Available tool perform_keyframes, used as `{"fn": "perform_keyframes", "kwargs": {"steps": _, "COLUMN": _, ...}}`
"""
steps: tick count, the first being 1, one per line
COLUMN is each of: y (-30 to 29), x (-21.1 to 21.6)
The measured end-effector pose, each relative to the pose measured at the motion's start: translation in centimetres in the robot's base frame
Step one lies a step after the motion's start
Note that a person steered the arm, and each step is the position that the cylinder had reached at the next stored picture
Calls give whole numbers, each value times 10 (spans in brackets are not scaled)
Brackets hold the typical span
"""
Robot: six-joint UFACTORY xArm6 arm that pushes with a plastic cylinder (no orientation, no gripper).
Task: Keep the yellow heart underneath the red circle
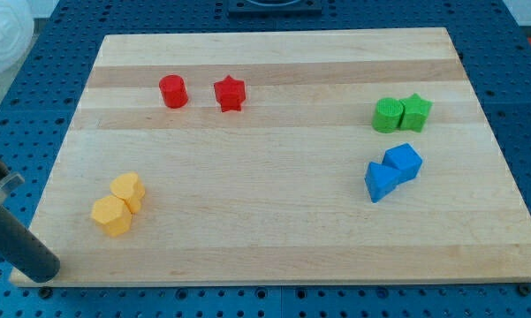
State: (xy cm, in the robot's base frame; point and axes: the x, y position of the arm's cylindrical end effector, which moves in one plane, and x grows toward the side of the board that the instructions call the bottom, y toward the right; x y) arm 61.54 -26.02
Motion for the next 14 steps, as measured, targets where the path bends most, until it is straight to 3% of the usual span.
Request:
{"fn": "perform_keyframes", "kwargs": {"steps": 1, "y": 9, "x": -2}}
{"fn": "perform_keyframes", "kwargs": {"steps": 4, "y": 10, "x": -61}}
{"fn": "perform_keyframes", "kwargs": {"steps": 8, "y": 28, "x": -19}}
{"fn": "perform_keyframes", "kwargs": {"steps": 10, "y": 73, "x": -21}}
{"fn": "perform_keyframes", "kwargs": {"steps": 14, "y": 56, "x": -162}}
